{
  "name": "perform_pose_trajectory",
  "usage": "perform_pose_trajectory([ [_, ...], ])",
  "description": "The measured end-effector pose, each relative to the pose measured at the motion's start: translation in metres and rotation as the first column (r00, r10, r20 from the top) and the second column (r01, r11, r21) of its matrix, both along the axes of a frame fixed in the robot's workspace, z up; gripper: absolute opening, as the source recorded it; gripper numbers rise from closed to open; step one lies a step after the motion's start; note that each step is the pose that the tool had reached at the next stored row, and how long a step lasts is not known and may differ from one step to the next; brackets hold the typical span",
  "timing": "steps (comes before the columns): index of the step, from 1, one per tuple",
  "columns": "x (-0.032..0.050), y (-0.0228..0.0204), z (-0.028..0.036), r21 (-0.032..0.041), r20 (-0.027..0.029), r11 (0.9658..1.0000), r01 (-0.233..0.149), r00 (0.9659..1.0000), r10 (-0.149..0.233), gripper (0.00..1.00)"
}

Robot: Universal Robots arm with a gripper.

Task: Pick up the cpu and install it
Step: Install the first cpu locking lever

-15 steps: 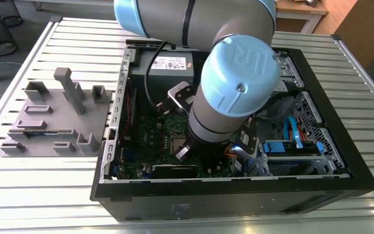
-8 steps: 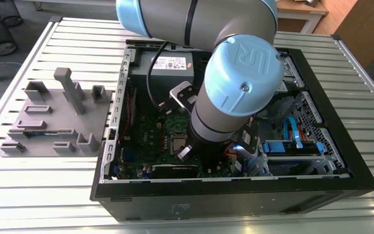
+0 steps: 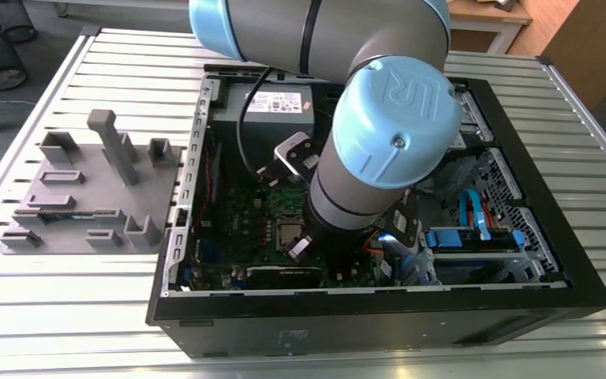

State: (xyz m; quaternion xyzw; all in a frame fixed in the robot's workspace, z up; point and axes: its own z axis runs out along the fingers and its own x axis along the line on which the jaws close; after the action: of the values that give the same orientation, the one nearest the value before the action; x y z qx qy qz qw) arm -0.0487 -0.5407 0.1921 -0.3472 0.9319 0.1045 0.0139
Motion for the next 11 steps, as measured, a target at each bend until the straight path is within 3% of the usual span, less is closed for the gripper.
perform_pose_trajectory([
  [11, 0.0017, 0.0000, -0.0010, -0.0005, -0.0001, 0.9999, -0.014, 0.9999, 0.014, 0.11],
])
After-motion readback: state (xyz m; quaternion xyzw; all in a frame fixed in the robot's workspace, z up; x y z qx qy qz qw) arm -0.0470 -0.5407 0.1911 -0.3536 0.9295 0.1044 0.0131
